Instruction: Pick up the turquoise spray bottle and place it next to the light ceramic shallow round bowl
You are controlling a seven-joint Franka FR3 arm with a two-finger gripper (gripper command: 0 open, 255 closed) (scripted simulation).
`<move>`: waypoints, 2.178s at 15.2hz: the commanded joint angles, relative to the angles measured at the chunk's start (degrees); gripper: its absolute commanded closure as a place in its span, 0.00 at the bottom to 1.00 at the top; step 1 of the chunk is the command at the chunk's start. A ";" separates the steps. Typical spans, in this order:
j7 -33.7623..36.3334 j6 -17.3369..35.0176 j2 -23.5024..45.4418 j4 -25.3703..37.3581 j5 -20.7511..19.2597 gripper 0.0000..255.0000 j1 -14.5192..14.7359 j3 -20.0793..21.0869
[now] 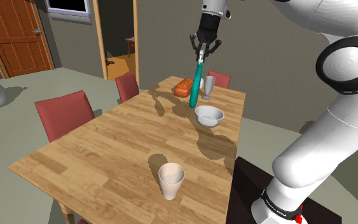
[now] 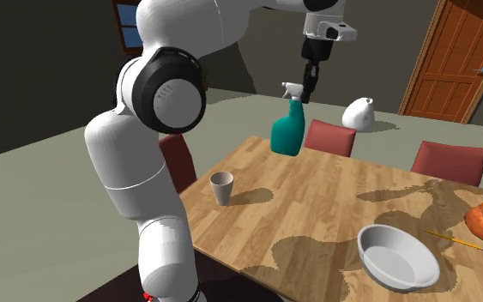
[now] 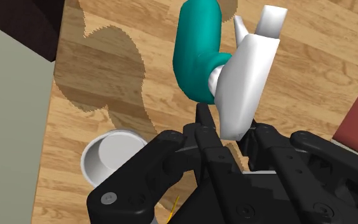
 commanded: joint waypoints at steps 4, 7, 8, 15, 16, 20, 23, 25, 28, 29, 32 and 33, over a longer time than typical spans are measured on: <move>-7.09 -1.55 1.92 2.48 -0.76 1.00 -3.06 -3.98; -10.98 -2.53 4.14 5.16 -1.29 1.00 -4.84 -6.08; -12.25 -2.90 5.02 6.25 -1.45 1.00 -5.45 -6.74; -19.96 -6.13 12.52 15.99 -2.21 1.00 -9.41 -10.58; -20.11 -5.03 11.81 14.18 -2.20 1.00 -9.43 -10.59; -20.67 -0.91 9.41 7.64 -2.16 1.00 -9.49 -10.65; -21.04 1.94 7.96 3.31 -2.12 1.00 -9.51 -10.67; -21.27 3.77 7.12 0.64 -2.10 1.00 -9.52 -10.68; -21.59 6.42 6.04 -3.11 -2.07 1.00 -9.53 -10.68; -21.69 7.28 5.72 -4.29 -2.06 1.00 -9.53 -10.69; -21.99 9.81 4.88 -7.69 -2.03 1.00 -9.53 -10.68; -22.09 10.64 4.63 -8.77 -2.01 1.00 -9.52 -10.68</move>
